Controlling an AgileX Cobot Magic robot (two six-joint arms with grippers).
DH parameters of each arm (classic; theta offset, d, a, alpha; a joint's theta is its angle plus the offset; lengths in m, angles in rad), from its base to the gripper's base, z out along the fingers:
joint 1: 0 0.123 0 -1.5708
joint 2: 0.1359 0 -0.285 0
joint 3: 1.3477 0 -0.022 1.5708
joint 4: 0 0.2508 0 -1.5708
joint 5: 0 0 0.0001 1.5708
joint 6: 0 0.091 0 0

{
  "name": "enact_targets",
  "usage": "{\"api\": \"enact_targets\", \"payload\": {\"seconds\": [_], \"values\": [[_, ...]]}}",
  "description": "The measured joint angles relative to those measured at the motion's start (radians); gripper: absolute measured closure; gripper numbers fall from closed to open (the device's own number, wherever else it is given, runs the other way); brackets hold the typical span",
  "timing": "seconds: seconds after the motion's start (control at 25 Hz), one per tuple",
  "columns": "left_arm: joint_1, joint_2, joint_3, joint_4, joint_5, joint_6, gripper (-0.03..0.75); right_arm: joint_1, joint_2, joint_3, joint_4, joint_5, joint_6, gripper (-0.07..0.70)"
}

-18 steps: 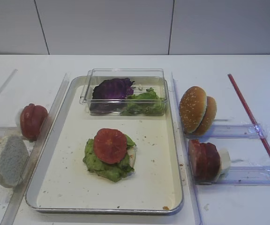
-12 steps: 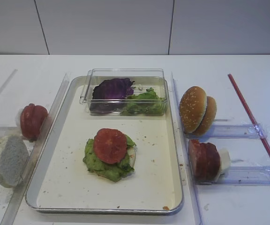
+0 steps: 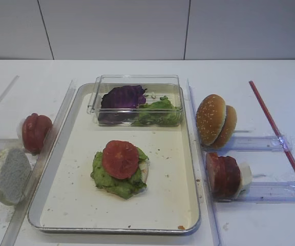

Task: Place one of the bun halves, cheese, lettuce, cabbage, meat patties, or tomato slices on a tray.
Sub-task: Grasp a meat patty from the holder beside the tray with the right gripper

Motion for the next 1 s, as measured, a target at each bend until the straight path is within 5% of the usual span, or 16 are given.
{"api": "enact_targets", "payload": {"seconds": [0.48, 1.0], "values": [[0.000, 0.000, 0.000, 0.000, 0.000, 0.000, 0.283, 0.000, 0.000, -0.004, 0.000, -0.004, -0.006, 0.187], [0.000, 0.000, 0.000, 0.000, 0.000, 0.000, 0.300, 0.000, 0.094, -0.162, 0.000, -0.004, -0.043, 0.187]]}}
